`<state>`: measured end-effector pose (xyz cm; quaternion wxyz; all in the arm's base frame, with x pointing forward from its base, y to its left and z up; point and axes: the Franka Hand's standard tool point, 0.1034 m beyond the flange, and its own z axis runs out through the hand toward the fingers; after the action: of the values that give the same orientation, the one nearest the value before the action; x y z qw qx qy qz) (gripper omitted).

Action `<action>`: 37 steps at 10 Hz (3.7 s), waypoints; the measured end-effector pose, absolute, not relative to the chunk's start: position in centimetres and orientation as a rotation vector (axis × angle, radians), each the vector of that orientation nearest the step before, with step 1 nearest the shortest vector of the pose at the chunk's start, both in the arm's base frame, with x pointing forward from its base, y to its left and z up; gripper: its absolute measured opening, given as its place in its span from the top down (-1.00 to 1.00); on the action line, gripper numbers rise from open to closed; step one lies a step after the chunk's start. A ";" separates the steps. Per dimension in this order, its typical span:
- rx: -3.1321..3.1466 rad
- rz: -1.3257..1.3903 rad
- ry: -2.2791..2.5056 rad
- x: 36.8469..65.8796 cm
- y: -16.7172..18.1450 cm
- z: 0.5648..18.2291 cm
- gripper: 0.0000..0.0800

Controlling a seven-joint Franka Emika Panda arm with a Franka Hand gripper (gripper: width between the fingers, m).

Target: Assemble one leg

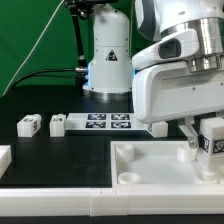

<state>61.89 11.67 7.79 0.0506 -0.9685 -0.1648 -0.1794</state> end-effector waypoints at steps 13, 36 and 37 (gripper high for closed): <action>-2.942 -0.608 -0.513 61.5 11.6 7.7 0.27; -2.944 -0.570 -0.543 60.8 11.8 7.2 -0.62; -2.947 -0.567 -0.553 61.0 11.6 8.3 -0.62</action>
Offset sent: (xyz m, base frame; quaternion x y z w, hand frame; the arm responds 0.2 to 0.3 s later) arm -0.0008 -0.0063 -0.0007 -0.0068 -0.0083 -0.0104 0.9999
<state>60.96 11.57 8.35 0.0448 -0.9648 -0.1810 -0.1856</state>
